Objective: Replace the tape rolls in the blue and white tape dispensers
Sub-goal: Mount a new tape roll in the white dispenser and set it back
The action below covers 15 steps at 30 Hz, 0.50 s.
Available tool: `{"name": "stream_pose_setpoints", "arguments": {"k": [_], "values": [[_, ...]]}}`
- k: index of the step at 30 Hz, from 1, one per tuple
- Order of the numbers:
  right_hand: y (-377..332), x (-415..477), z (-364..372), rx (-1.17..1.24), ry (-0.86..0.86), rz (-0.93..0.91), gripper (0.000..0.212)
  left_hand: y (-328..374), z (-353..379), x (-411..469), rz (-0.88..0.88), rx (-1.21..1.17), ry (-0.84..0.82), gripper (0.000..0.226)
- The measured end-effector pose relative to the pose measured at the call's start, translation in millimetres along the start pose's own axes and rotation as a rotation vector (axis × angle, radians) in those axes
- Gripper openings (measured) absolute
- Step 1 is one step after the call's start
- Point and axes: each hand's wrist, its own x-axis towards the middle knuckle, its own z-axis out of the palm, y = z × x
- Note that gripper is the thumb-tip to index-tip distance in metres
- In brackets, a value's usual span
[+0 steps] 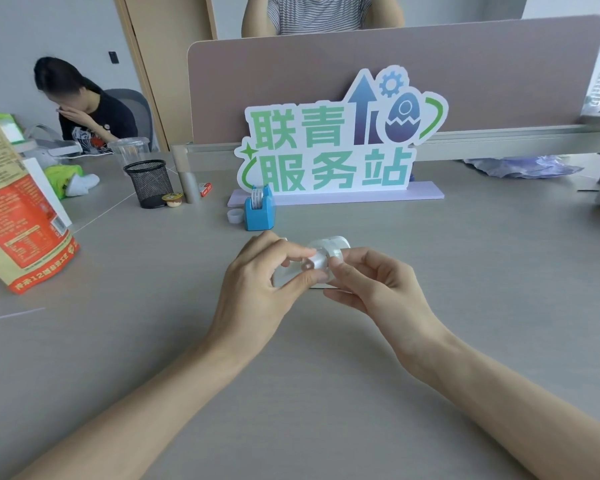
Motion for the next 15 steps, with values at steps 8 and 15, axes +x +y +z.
{"name": "stream_pose_setpoints", "arguments": {"k": [8, 15], "values": [[1.3, 0.4, 0.3, -0.049, 0.008, -0.080, 0.011, -1.2, -0.5, 0.7, -0.004, 0.029, -0.014, 0.015], [1.6, 0.0, 0.6, -0.064, -0.013, -0.107, 0.011, 0.2, -0.6, 0.3, -0.028, -0.025, 0.003, 0.011]]}}
